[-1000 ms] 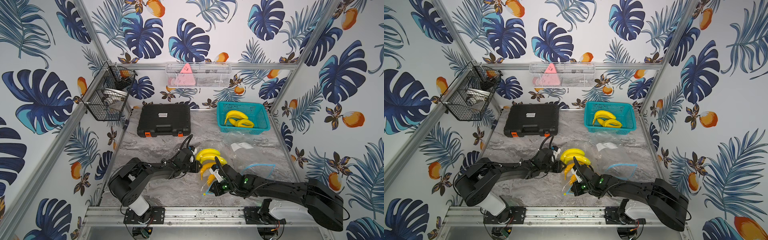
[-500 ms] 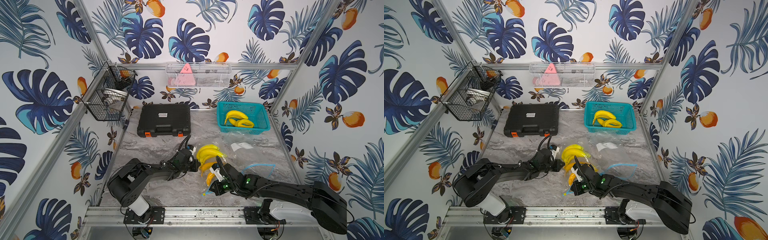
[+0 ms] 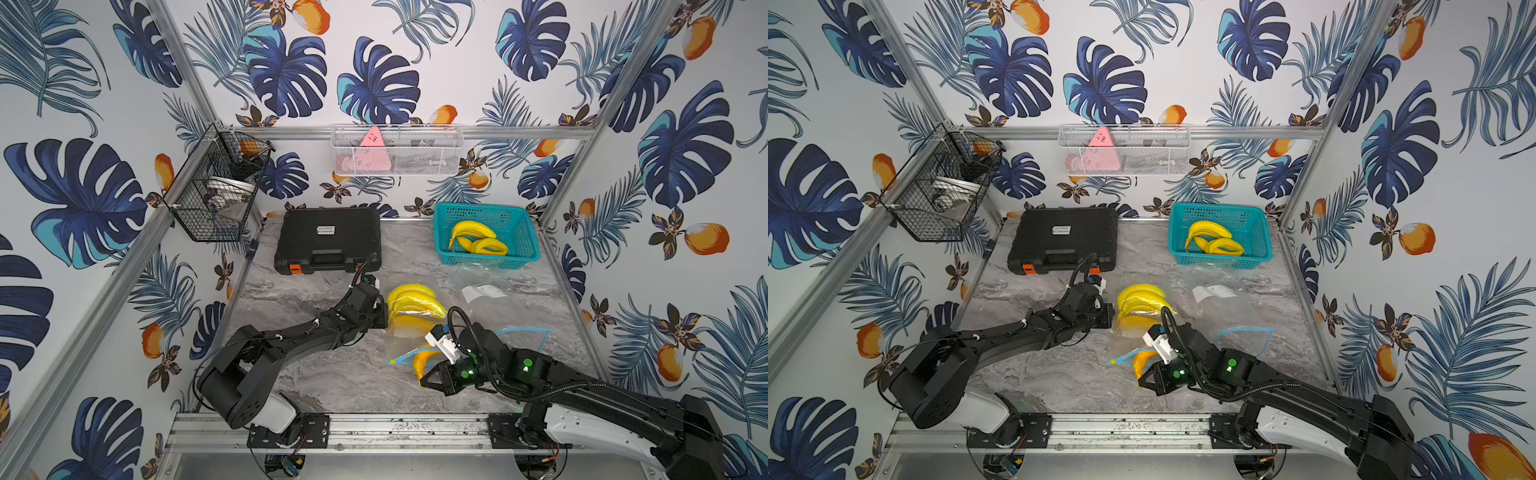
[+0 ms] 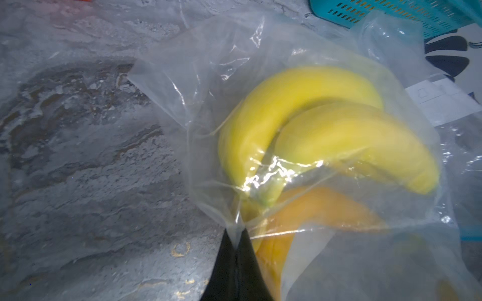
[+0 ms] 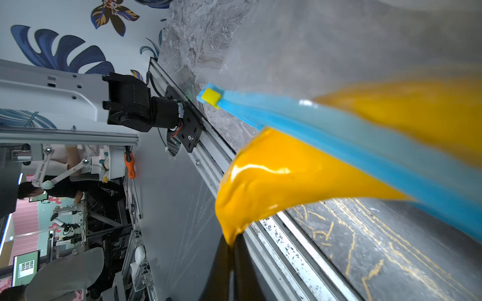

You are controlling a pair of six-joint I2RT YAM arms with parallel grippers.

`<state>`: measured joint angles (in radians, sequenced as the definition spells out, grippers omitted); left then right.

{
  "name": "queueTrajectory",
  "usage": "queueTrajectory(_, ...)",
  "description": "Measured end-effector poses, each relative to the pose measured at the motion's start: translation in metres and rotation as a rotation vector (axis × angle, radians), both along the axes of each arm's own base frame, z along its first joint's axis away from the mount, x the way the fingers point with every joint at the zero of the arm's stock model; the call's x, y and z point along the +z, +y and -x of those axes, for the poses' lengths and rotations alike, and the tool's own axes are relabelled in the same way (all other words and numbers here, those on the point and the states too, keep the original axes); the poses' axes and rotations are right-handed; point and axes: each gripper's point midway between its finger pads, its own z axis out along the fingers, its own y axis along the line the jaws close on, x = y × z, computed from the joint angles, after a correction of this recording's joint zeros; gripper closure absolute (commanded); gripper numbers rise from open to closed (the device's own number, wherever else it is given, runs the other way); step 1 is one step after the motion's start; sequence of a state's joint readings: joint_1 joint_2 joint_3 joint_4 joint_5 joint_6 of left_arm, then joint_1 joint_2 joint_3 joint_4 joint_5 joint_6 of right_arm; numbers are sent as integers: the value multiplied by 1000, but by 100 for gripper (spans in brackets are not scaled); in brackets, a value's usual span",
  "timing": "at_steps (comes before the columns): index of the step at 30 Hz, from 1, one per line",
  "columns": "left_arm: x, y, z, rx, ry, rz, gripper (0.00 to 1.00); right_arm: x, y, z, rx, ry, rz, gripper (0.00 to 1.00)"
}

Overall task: Open the zip-top bag and take out the banana
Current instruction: Pick up the banana from the zipper food storage bag, then place the banana in the basket.

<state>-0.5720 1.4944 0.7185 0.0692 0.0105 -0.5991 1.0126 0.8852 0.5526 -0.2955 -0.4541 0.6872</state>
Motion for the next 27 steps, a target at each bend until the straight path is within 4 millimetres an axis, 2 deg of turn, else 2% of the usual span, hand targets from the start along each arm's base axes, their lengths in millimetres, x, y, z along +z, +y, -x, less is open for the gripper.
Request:
queueTrajectory(3,-4,7,0,14,0,-38,100,15,0,8,23,2,-67,100)
queueTrajectory(5,-5,10,-2,22,-6,-58,100,35,1,12,36,-5,-136,100)
queueTrajectory(8,-6,16,-5,48,-14,-83,100,74,0,18,59,-38,-245,100)
queueTrajectory(12,-10,26,-15,89,-17,-116,100,145,-9,22,64,-142,-370,100)
queueTrajectory(14,-13,32,-18,109,-13,-130,100,172,-16,17,35,-223,-389,100)
queueTrajectory(16,-14,34,-19,116,-14,-136,100,191,-25,4,-34,-319,-368,100)
queueTrajectory(19,-12,34,-20,118,-17,-134,100,199,-37,-30,-178,-468,-268,100)
queueTrajectory(22,-8,33,-20,119,-29,-124,100,189,-41,-80,-311,-613,-79,100)
queueTrajectory(25,-4,33,-21,127,-41,-107,100,173,-60,-156,-446,-662,105,100)
queueTrajectory(27,-4,32,-21,132,-38,-96,100,153,-107,-231,-612,-584,168,100)
